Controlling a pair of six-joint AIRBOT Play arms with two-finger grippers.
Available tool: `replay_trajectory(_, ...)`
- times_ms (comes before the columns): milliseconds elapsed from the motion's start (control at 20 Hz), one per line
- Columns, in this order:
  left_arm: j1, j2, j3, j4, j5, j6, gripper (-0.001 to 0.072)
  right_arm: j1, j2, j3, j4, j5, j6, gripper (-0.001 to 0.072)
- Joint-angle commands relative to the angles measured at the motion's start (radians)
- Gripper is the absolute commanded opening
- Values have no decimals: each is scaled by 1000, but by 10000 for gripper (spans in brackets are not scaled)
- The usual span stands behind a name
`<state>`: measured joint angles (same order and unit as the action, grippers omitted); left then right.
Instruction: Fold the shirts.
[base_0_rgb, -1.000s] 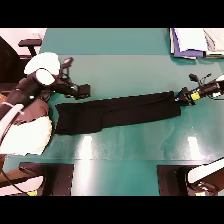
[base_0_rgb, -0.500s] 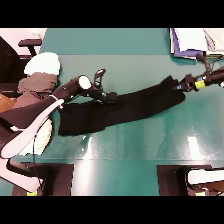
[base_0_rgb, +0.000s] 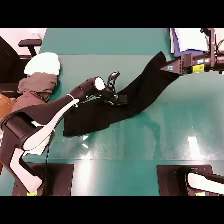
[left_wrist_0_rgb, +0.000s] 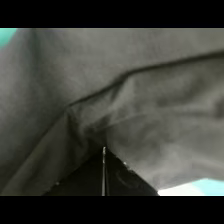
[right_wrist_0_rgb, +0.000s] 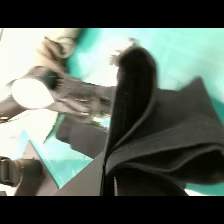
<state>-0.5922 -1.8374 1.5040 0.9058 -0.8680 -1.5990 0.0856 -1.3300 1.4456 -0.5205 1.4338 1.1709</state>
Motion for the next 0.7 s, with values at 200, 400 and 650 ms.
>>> replay_trajectory(200,29,32,80,115,-74,1,25,156,31,1,110,-98,-2,15)
replay_trajectory(400,131,175,101,268,-150,-2,25,253,30,1,111,-156,-4,16)
replay_trajectory(650,368,436,101,399,-231,0,26,504,-11,1,109,-327,-50,17)
